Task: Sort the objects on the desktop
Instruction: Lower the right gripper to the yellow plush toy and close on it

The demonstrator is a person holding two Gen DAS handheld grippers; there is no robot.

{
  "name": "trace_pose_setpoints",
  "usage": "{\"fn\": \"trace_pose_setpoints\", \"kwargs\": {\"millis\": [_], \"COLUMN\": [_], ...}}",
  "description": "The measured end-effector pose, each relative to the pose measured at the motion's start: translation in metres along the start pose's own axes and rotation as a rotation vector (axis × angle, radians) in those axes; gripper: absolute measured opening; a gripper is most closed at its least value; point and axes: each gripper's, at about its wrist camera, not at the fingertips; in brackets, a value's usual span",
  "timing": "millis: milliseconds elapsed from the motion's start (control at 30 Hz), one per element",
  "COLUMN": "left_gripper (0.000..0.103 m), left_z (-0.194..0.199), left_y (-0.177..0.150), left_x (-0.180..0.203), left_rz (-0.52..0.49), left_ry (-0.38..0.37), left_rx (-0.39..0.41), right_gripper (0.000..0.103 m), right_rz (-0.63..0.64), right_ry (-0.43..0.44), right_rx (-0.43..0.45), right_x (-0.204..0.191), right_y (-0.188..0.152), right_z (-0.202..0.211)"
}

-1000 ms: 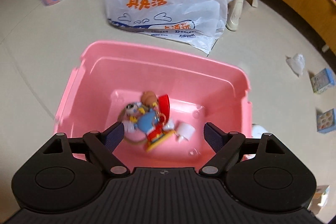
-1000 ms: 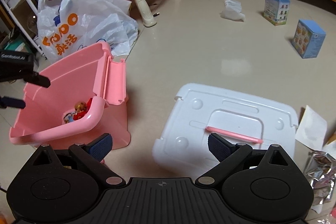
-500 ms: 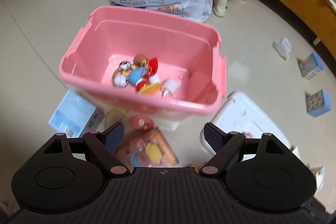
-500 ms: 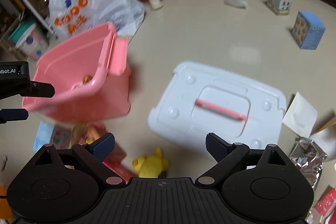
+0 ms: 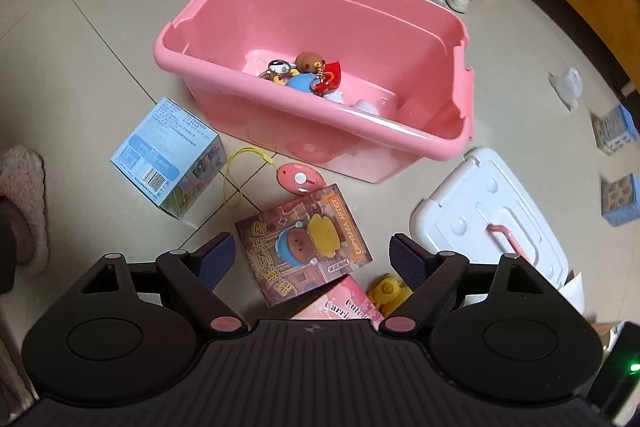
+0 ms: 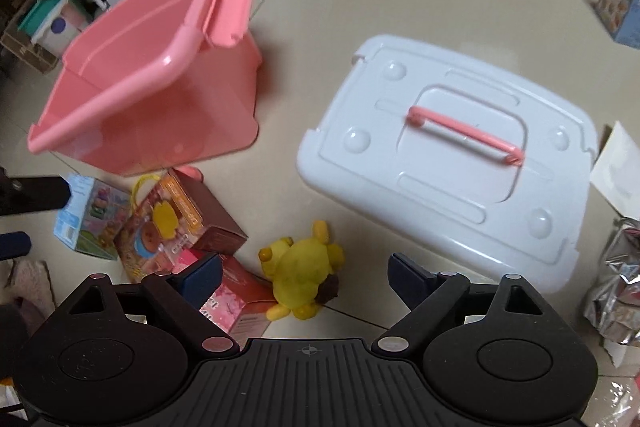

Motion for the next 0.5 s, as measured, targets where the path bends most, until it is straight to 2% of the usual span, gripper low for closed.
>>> {"fn": "trace_pose_setpoints", "kwargs": {"millis": [133,400,500], "left_gripper": [0.086,0.086,0.086], "left_z": [-0.007,-0.028,-0.035], "left_y": [0.004,0.001,-0.002], "left_x": [0.002,-0.014,-0.025], "left_rz": [-0.005,0.007,0.044], "left_ry": [-0.022,-0.011,-0.014], "left_rx": [-0.003,-0.058,-0.085], "right_gripper": [0.088,0.090,0.090], "right_rz": [-0.004,0.035,0.045], "right_ry": [0.006,-0.024,-0.041], "right_rx": [-0.034,-0.091,-0.106], "right_x": [-0.001,-0.005,-0.006], "right_y": [0.002,0.000,-0.002], "right_z": [-0.018,-0.049,-0.059]}}
Point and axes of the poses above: each gripper's, at about its wrist camera, not at the fingertips, and z roughly against the way its jaws point, x to its right, y to its top, and after that the axes turned 8 degrees about z, right-handed
